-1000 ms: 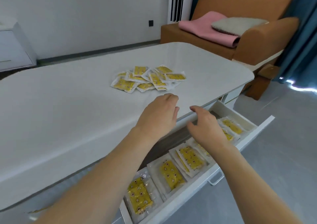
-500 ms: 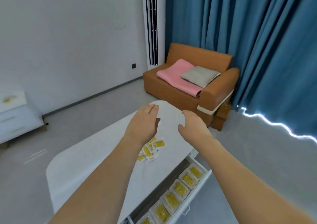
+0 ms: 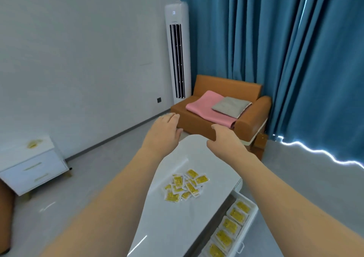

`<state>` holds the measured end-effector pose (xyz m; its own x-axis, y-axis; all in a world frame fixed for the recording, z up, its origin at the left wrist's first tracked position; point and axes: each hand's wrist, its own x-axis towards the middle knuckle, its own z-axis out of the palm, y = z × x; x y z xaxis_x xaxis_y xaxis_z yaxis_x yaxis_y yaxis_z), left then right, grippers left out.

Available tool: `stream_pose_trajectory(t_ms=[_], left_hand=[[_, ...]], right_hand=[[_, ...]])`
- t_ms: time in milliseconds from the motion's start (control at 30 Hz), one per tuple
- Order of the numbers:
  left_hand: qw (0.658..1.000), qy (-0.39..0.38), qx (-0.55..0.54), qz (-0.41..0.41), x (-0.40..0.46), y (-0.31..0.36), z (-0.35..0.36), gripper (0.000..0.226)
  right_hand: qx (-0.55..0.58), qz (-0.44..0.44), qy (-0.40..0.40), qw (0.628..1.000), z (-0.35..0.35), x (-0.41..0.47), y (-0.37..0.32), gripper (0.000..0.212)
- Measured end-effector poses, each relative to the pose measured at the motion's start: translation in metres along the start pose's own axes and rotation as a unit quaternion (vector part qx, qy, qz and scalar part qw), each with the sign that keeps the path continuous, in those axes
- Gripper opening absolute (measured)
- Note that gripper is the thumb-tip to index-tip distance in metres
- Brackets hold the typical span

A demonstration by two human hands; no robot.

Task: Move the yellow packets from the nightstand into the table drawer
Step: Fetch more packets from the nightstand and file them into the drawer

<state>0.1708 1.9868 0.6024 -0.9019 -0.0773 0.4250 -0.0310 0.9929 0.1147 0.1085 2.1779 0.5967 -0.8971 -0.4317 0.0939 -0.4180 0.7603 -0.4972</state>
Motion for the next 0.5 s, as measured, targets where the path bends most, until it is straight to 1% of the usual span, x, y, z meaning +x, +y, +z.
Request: stream_pose_trajectory(t_ms=[167, 267, 367, 500], left_hand=[[0.999, 0.033, -0.006, -0.022, -0.02, -0.049, -0.027, 0.046], [0.999, 0.026, -0.002, -0.028, -0.035, -0.086, -0.043, 0.045], [0.998, 0.043, -0.003, -0.037, -0.045, -0.138, -0.062, 0.042], [0.998, 0.048, -0.011, -0.036, -0.06, -0.215, -0.085, 0.045]], right_hand=[[-0.002, -0.017, 0.009, 1.0, 0.018, -0.003, -0.048, 0.049], [0.004, -0.007, 0.005, 1.0, 0.038, -0.006, -0.084, 0.044], [0.009, -0.009, 0.01, 1.0, 0.061, -0.004, -0.132, 0.044], [0.022, -0.008, 0.035, 0.999, 0.097, 0.0, -0.204, 0.044]])
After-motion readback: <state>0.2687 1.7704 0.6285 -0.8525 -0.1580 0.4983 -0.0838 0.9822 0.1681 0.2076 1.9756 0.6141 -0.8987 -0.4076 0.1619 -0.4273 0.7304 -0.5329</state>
